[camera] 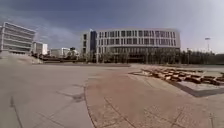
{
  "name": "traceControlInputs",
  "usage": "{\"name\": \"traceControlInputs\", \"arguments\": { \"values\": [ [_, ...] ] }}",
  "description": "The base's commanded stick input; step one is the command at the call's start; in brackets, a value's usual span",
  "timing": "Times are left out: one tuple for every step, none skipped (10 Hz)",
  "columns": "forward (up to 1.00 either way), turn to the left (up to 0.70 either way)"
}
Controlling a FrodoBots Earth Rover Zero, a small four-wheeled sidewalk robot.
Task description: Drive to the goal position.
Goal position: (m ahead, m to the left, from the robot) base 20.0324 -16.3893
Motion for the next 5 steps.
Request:
{"name": "traceControlInputs", "arguments": {
  "values": [
    [0.70, 0.00],
    [0.70, 0.00],
    [0.70, 0.00],
    [0.70, 0.00],
    [0.70, 0.00]
  ]
}}
